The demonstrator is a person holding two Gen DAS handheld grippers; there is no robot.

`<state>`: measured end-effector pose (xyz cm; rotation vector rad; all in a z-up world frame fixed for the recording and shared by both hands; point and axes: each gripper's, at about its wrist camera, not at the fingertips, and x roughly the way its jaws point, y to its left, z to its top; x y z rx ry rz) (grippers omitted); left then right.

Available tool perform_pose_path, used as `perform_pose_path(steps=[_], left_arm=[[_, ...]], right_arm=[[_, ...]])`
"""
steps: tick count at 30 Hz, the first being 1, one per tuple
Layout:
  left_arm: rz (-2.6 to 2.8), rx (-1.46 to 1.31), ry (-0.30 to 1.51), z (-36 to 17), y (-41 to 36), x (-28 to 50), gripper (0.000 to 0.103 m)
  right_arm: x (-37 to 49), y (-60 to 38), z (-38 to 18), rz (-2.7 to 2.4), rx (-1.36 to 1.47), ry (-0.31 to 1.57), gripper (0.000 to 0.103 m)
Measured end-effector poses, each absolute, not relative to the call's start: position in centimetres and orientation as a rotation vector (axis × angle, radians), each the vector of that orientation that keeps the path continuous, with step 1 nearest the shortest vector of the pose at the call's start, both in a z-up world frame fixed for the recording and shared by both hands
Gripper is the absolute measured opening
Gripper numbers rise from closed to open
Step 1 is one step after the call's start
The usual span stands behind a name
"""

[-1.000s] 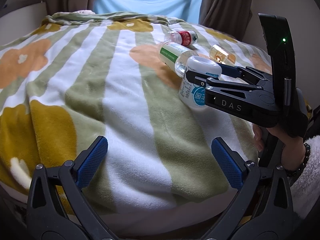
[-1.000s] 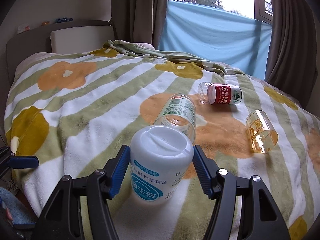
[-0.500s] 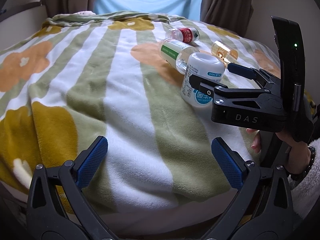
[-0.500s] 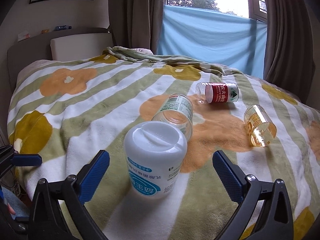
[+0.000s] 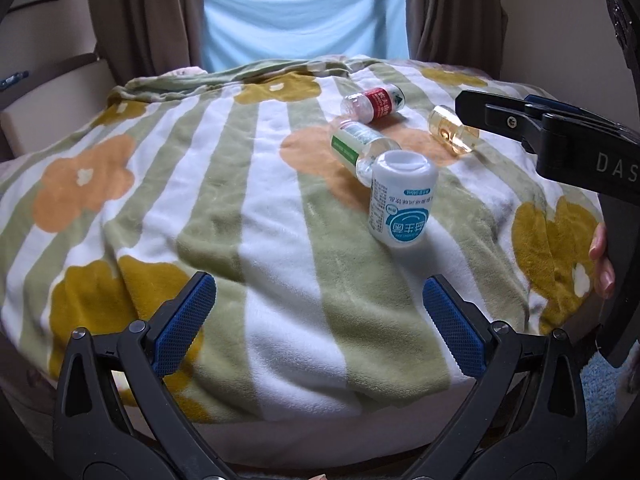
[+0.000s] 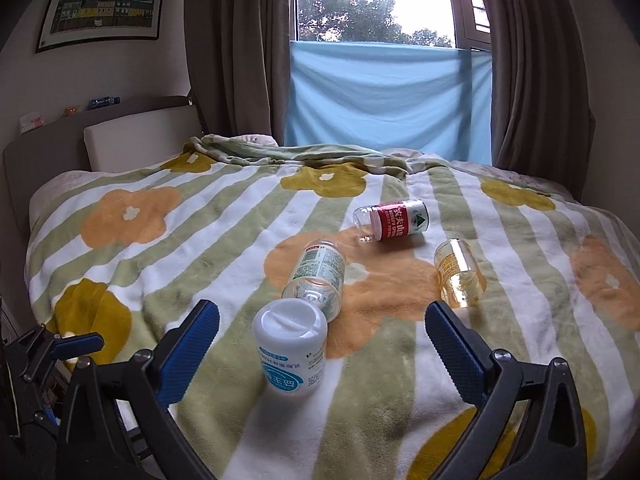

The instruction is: Flip cup upside down

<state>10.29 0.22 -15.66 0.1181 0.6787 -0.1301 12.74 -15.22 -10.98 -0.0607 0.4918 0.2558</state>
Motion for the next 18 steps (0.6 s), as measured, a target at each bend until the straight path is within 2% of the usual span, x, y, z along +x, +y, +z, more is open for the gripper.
perform_pose_path(steps=[9,18], left_arm=[[-0.002,0.090,0.450,-3.7,0.9,6.7,0.103],[0.002,0.025,0.344,-1.1,1.8,2.5,0.103]], right_arm=[[4.9,-17.2,-0.9,0.093,-0.067,0.332,0.103],[0.1,-18.8,0.4,-0.002,-0.034,0.266,0.103]])
